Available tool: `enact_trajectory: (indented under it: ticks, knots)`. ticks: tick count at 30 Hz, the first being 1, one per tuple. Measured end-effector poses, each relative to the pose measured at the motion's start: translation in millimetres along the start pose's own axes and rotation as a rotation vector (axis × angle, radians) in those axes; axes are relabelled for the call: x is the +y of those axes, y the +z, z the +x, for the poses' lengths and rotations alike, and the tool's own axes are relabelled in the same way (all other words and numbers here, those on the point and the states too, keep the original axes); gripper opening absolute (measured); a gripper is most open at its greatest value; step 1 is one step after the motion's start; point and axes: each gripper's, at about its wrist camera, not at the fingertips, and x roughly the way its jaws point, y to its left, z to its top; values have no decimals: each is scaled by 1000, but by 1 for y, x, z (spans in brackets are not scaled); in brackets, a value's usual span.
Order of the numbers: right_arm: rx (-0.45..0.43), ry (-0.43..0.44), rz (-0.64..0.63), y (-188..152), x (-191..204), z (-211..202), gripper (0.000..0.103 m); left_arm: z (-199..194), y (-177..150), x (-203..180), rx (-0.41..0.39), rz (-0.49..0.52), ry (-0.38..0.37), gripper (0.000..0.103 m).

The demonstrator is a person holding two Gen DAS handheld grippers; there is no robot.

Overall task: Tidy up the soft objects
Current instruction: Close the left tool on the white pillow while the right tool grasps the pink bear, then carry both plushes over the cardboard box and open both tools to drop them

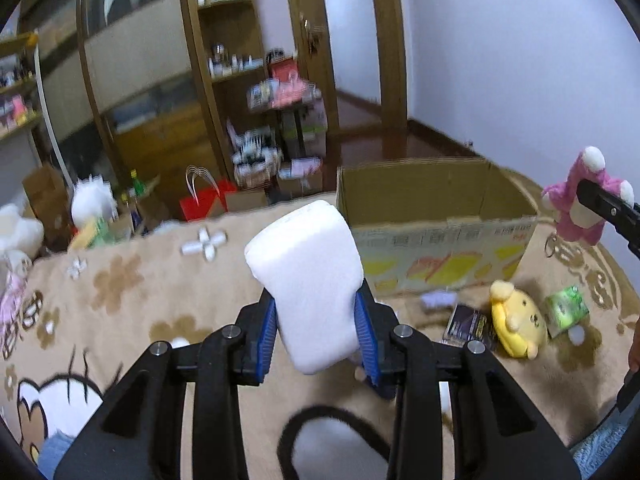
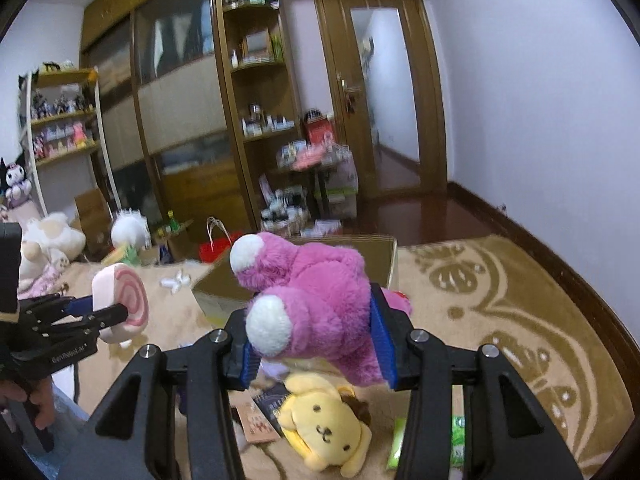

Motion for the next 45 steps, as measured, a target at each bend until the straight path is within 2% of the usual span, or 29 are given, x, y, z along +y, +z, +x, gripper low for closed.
enact_trajectory:
  ticks: [6,11,24,34,37,45]
  knots:
    - [-59,20,-2,15,7,-2,49,-7,17,-7,-82,22,0,34]
    - [-75,36,-32,28,10,10,49,-5,38,-10,-135,25,9,34]
    - [-82,64,-63,54,-1,56,49,45,97,-37,-202,35,5,34]
    - [-14,69,-45,44,-12,99,50,92,90,-44,-138,11,10,35]
    - [4,64,-35,40,-13,105,50,106,86,-46,-92,-14,-26,35]
    - [63,65,-36,32,-15,119,51,122,73,-58,-35,29,-39,37]
